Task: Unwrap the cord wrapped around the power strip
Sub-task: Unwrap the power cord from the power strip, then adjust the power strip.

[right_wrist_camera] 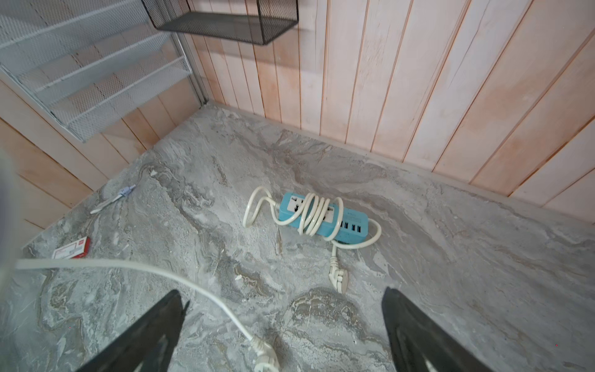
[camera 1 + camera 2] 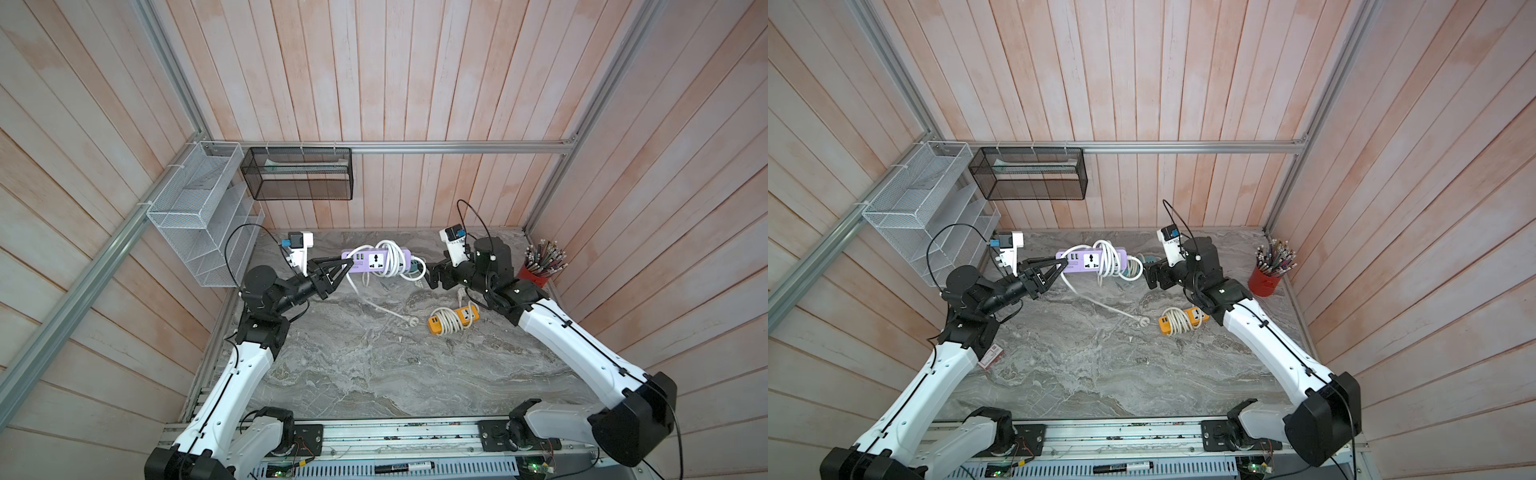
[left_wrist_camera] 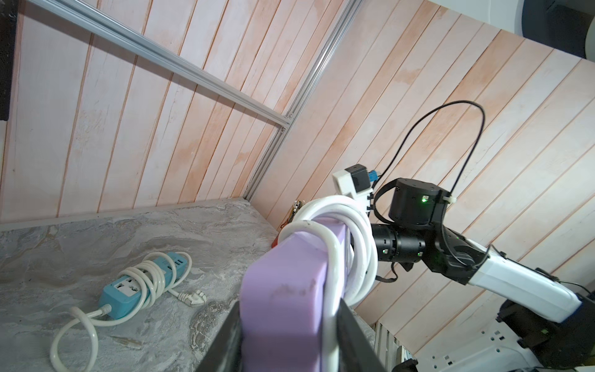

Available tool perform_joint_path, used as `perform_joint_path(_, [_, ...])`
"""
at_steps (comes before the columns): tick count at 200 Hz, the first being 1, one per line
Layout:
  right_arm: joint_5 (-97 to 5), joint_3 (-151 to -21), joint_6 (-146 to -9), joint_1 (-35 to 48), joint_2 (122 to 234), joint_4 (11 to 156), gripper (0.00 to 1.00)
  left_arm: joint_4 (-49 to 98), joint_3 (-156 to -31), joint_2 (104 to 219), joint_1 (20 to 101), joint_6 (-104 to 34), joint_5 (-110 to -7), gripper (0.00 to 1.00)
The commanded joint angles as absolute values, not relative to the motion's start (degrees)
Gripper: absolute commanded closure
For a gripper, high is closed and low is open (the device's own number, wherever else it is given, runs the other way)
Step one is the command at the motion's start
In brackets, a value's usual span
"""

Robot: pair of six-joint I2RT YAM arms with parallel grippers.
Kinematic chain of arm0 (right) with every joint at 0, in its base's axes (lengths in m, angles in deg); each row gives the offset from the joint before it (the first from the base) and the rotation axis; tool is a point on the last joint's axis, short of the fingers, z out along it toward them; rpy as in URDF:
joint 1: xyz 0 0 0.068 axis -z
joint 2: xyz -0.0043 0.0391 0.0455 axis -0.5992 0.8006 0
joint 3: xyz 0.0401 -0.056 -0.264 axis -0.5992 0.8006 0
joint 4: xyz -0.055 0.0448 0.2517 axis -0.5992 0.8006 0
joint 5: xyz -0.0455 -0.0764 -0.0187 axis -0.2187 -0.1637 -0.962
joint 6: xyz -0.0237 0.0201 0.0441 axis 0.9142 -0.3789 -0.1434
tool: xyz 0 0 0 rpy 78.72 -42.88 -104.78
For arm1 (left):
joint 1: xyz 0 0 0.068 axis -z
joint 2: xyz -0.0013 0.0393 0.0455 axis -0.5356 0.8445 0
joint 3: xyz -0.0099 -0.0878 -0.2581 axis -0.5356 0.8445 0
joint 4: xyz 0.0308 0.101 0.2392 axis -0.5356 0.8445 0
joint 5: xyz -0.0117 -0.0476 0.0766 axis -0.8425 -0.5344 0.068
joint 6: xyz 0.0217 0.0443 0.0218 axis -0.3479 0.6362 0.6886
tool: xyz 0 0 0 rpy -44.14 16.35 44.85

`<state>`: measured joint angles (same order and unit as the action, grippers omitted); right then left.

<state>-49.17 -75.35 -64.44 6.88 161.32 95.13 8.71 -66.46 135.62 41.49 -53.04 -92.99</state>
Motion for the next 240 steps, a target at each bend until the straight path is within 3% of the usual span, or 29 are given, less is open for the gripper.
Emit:
perform_joint_path(1, [-48.4,-76.2,-64.8,7.3,157.3,92.9,0.02,2.6,-66.1,135.5,41.2,-54.5,-93.5,1.0])
perform_joint_path(25, [-42.7,-75.3,-67.4,9.4,153.5,89.7,0.01,2.6,-65.8,135.5,41.1,-54.6,-93.9,1.0])
perform_joint_path(66, [-15.5,-69.7,-79.7,17.7,152.7,74.4,0.02,1.9,-65.4,135.4,41.1,-55.0,-95.5,1.0])
perform_joint_path(99, [-4.5,-68.7,-87.0,17.6,157.5,65.5,0.03,-1.3,-64.6,135.8,41.1,-57.4,-96.7,1.0])
perform_joint_path(181, [-2.7,-70.0,-87.9,12.9,162.8,62.3,0.06,-2.3,-65.1,137.4,43.6,-56.6,-97.2,1.0])
perform_joint_path(202, [-3.0,-70.8,-87.5,11.5,164.0,62.6,0.13,-2.9,-65.1,138.0,44.2,-56.7,-97.2,1.0])
perform_joint_path(240, [-2.6,-70.4,-88.0,11.2,164.2,61.5,0.33,-2.1,-65.4,137.8,44.3,-56.0,-96.9,1.0])
